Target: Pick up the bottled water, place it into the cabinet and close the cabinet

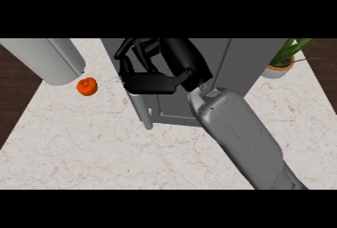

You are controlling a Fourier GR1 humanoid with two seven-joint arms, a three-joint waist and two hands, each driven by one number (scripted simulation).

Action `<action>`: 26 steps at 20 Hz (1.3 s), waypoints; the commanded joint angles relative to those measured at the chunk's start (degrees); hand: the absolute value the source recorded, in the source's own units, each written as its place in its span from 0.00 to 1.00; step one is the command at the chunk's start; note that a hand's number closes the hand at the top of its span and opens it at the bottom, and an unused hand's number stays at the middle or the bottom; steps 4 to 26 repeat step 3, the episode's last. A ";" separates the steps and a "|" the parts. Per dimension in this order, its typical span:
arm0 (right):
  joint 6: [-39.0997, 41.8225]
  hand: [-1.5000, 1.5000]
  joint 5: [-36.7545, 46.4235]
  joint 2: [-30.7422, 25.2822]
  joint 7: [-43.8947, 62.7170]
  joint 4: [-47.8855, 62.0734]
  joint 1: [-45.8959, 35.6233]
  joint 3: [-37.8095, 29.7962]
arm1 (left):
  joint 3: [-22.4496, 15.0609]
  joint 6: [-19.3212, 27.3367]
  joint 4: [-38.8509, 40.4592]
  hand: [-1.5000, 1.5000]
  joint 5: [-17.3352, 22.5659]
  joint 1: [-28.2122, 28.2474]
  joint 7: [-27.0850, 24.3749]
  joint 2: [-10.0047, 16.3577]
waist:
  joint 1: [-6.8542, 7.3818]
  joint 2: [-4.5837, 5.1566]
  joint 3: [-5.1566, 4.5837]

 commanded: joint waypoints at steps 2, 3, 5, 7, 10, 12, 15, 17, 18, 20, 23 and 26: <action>-1.78 1.00 0.33 -2.94 -0.10 11.89 -1.67 -5.93 | -0.28 -0.48 -0.18 1.00 0.63 -0.41 0.73 -0.02 | 0.19 3.66 0.24; -2.53 1.00 0.32 -2.16 -0.27 11.74 -1.24 -5.49 | 0.12 -0.04 0.05 1.00 0.18 -0.72 1.24 0.53 | -0.11 3.59 0.25; -2.53 1.00 0.32 -2.16 -0.27 11.74 -1.24 -5.49 | 0.12 -0.04 0.05 1.00 0.18 -0.72 1.24 0.53 | -0.11 3.59 0.25; -2.53 1.00 0.32 -2.16 -0.27 11.74 -1.24 -5.49 | 0.12 -0.04 0.05 1.00 0.18 -0.72 1.24 0.53 | -0.11 3.59 0.25; -2.53 1.00 0.32 -2.16 -0.27 11.74 -1.24 -5.49 | 0.12 -0.04 0.05 1.00 0.18 -0.72 1.24 0.53 | -0.11 3.59 0.25; -2.53 1.00 0.32 -2.16 -0.27 11.74 -1.24 -5.49 | 0.12 -0.04 0.05 1.00 0.18 -0.72 1.24 0.53 | -0.11 3.59 0.25; -2.53 1.00 0.32 -2.16 -0.27 11.74 -1.24 -5.49 | 0.12 -0.04 0.05 1.00 0.18 -0.72 1.24 0.53 | -0.11 3.59 0.25; -2.53 1.00 0.32 -2.16 -0.27 11.74 -1.24 -5.49 | 0.12 -0.04 0.05 1.00 0.18 -0.72 1.24 0.53 | -0.11 3.59 0.25; -2.53 1.00 0.32 -2.16 -0.27 11.74 -1.24 -5.49 | 0.12 -0.04 0.05 1.00 0.18 -0.72 1.24 0.53 | -0.11 3.59 0.25; -2.53 1.00 0.32 -2.16 -0.27 11.74 -1.24 -5.49 | 0.12 -0.04 0.05 1.00 0.18 -0.72 1.24 0.53 | -0.11 3.59 0.25; -2.53 1.00 0.32 -2.16 -0.27 11.74 -1.24 -5.49 | 0.12 -0.04 0.05 1.00 0.18 -0.72 1.24 0.53 | -0.11 3.59 0.25; -2.53 1.00 0.32 -2.16 -0.27 11.74 -1.24 -5.49 | 0.12 -0.04 0.05 1.00 0.18 -0.72 1.24 0.53 | -0.11 3.59 0.25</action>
